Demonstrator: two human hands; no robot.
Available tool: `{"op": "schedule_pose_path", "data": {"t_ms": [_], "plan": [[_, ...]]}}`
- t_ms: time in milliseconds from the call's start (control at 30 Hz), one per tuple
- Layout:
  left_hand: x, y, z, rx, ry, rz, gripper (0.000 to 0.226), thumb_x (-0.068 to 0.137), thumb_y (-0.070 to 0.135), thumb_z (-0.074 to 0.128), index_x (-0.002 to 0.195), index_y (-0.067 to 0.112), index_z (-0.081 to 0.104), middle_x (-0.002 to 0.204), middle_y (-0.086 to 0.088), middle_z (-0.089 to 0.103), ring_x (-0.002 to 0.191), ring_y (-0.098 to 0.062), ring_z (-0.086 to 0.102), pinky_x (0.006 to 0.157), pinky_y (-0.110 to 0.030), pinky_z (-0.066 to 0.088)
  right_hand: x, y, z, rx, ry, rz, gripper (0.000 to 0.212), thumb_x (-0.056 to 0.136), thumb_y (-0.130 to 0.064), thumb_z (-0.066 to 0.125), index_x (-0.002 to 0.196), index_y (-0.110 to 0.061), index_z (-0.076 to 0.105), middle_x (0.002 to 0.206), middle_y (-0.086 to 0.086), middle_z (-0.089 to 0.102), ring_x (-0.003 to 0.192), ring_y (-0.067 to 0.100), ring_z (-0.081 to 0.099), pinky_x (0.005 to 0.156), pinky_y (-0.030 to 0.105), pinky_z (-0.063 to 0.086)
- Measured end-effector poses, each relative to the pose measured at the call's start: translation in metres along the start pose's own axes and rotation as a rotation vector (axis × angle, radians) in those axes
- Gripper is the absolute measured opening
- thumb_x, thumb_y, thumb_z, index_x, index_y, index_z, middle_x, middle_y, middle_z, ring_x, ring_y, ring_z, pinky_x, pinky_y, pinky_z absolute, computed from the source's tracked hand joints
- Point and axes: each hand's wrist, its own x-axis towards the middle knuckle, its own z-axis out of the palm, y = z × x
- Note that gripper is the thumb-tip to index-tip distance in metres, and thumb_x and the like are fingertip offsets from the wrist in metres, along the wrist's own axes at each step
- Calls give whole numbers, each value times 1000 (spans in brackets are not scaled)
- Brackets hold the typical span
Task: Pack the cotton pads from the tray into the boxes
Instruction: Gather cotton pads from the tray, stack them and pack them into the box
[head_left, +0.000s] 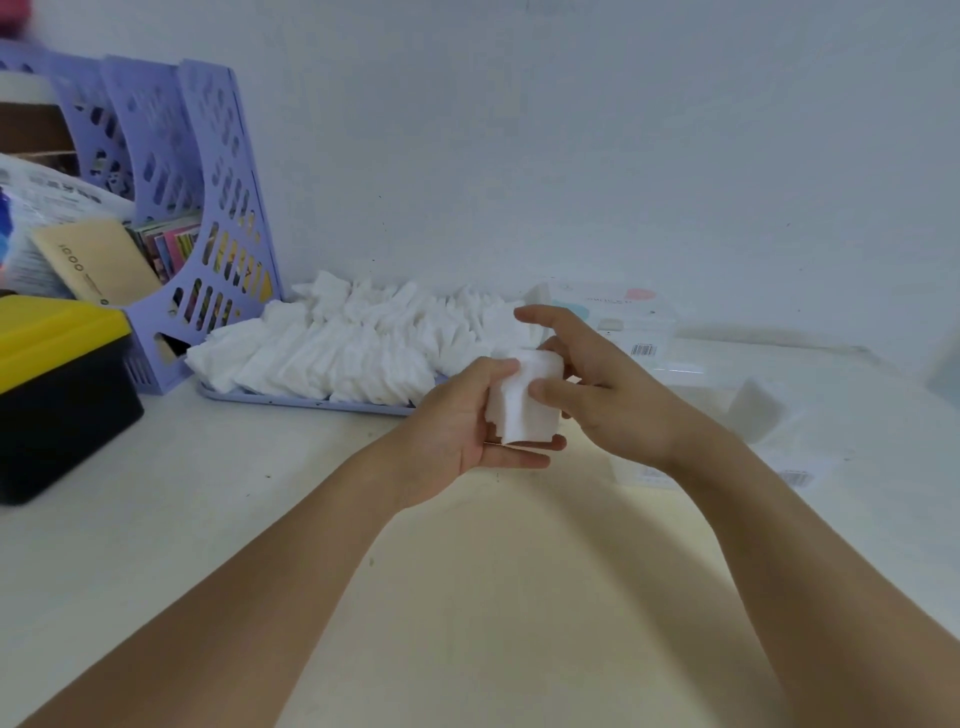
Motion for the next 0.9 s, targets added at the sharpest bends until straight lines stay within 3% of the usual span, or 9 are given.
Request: {"op": "schedule_pose_path", "data": {"t_ms": [133, 233, 267, 333, 433, 533, 633, 733, 900], "plan": [[3, -2, 0, 15, 165, 41, 31, 103, 22, 54, 131, 10, 59, 117, -19, 72, 98, -37, 73, 80, -42, 62, -1, 0, 4, -101, 129, -81, 76, 86, -18, 71, 149, -38, 33, 130, -10, 47, 106, 11, 56, 78, 22, 49], [4, -2, -1, -152, 253, 0, 32, 102, 21, 54, 131, 6, 58, 113, -20, 73, 96, -35, 74, 75, -40, 63, -5, 0, 8, -454, 79, -207, 106, 69, -32, 81, 157, -32, 22, 156, -10, 28, 139, 15, 33, 101, 24, 41], [4, -2, 0, -162, 261, -13, 33, 102, 22, 55, 130, 5, 59, 113, -20, 73, 94, -34, 74, 74, -39, 62, -5, -1, 14, -551, 65, -217, 113, 67, -36, 83, 159, -28, 19, 159, -8, 26, 144, 17, 27, 107, 28, 38], [5, -5, 1, -90, 248, -34, 34, 101, 26, 57, 130, 8, 62, 118, -16, 72, 99, -31, 73, 77, -38, 61, -1, -2, 25, -603, 94, -168, 115, 69, -43, 86, 160, -25, 17, 156, -6, 36, 142, 17, 32, 109, 34, 39], [7, -6, 3, -32, 192, -37, 37, 100, 33, 56, 131, 15, 63, 123, -13, 71, 113, -33, 68, 91, -43, 58, 4, -1, 28, -449, 163, -128, 100, 72, -40, 84, 154, -29, 29, 134, -8, 58, 122, 14, 53, 99, 34, 47], [4, -1, -2, -219, 64, -64, 51, 98, 52, 52, 134, 17, 64, 130, -12, 68, 121, -33, 64, 104, -49, 50, 3, -1, 20, -219, 194, -117, 92, 67, -29, 91, 145, -34, 43, 121, -16, 61, 109, 1, 55, 91, 19, 46], [1, 4, -11, -510, -86, -98, 72, 94, 63, 50, 135, 4, 62, 142, -19, 57, 133, -34, 55, 113, -50, 41, 4, 1, 16, -20, 202, -121, 91, 60, -23, 97, 138, -35, 51, 118, -18, 62, 116, -2, 56, 90, 12, 46], [1, 4, -12, -588, -163, -89, 72, 97, 56, 50, 142, 1, 53, 147, -22, 51, 135, -35, 52, 110, -48, 44, 5, 2, 16, 55, 191, -135, 90, 58, -21, 98, 136, -34, 54, 120, -13, 63, 120, 2, 57, 91, 10, 45], [0, 0, 0, -436, -109, -110, 49, 98, 48, 47, 133, 17, 61, 137, -8, 63, 124, -22, 61, 107, -40, 48, 3, 0, 19, 9, 78, -142, 104, 57, -18, 98, 143, -38, 44, 133, -16, 55, 125, 1, 51, 101, 27, 48]]}}
